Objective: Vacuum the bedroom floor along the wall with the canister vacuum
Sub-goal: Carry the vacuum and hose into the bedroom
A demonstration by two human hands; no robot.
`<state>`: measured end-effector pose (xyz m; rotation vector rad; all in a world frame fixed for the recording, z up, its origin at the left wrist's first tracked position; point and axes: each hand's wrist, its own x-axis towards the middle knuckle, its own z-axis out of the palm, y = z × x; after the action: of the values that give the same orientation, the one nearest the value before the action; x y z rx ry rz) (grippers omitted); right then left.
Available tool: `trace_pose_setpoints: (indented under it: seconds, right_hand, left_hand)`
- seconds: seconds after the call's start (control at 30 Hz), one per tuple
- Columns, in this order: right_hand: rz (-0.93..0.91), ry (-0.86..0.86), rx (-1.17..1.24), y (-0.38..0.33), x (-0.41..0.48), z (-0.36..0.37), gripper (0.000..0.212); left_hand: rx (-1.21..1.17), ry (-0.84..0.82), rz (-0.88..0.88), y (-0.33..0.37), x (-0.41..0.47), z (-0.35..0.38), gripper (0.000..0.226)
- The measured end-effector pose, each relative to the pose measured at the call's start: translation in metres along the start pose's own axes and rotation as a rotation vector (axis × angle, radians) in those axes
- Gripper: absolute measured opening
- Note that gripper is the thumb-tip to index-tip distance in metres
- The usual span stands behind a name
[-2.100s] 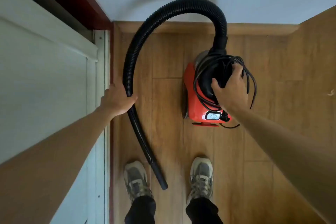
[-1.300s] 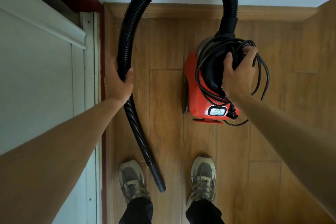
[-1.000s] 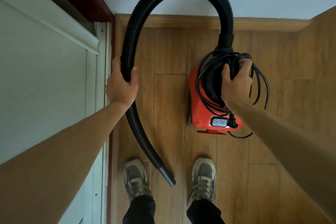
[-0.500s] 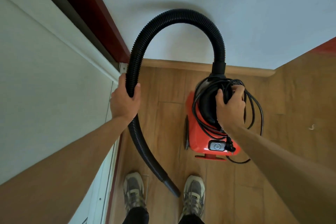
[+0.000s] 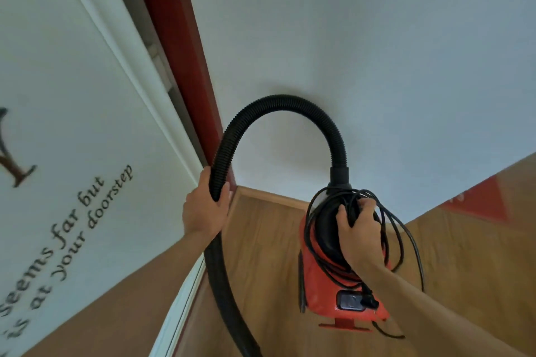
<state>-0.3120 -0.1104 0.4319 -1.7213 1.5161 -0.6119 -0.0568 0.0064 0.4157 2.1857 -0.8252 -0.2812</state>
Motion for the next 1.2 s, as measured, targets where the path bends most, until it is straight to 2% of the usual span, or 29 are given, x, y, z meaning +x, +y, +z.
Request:
trace_pose_setpoints:
  seconds: [0.2,0.47,0.67,1.07,1.2]
  right_hand:
    - [-0.077,-0.005,0.017,-0.080,-0.018,-0.054,0.017]
    - [-0.195,0.044,0.032,-0.180,-0.055,-0.115,0.025]
    - [-0.289,0.087,0.042,-0.246,-0.092,-0.160,0.029]
    - [-0.398,0.105,0.110,-0.336,-0.154,-0.251,0.029]
    - [-0.450,0.078,0.109,-0.357,-0.153,-0.272,0.028]
  left_hand:
    - [-0.020,0.031,0.024,0.072,-0.001,-0.074,0.029]
    - [-0.062,0.082,0.049,0.140,-0.024,-0.174,0.037]
    - [-0.078,0.132,0.093,0.191,-0.051,-0.249,0.035]
    - [-0.096,0.276,0.220,0.298,-0.101,-0.375,0.035]
    - [-0.035,0.336,0.209,0.327,-0.113,-0.405,0.037]
